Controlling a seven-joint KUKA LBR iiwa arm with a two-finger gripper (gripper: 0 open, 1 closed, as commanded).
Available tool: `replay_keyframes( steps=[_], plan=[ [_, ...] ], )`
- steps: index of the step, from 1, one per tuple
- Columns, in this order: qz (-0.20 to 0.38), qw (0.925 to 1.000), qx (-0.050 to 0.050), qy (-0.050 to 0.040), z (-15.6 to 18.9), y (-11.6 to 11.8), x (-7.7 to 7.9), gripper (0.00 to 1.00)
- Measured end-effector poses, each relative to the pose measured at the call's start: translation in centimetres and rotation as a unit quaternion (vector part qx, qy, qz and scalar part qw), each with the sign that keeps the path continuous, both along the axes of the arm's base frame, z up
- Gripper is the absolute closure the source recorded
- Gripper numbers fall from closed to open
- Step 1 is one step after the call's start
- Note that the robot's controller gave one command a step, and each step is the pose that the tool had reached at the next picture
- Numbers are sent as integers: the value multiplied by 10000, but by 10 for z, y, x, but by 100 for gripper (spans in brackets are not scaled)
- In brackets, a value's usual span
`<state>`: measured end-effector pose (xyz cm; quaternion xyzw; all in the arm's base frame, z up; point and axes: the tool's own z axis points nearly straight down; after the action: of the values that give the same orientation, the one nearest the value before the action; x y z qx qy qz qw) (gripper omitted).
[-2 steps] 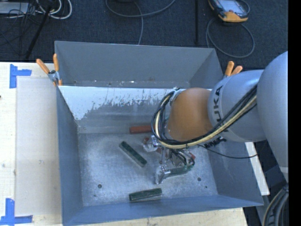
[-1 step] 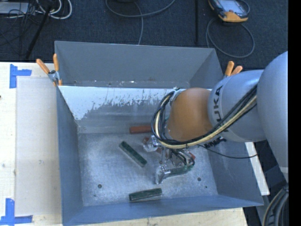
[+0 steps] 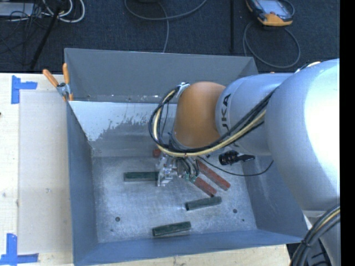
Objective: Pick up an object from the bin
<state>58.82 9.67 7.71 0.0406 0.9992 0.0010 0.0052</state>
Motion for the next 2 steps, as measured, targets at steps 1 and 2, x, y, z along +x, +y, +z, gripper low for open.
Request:
replay_keyframes(
  steps=[1,2],
  plan=[
    [3,10000,-1,0,0,0,0,100],
    [238,9997,-13,48,116,2,-22,100]
  ],
)
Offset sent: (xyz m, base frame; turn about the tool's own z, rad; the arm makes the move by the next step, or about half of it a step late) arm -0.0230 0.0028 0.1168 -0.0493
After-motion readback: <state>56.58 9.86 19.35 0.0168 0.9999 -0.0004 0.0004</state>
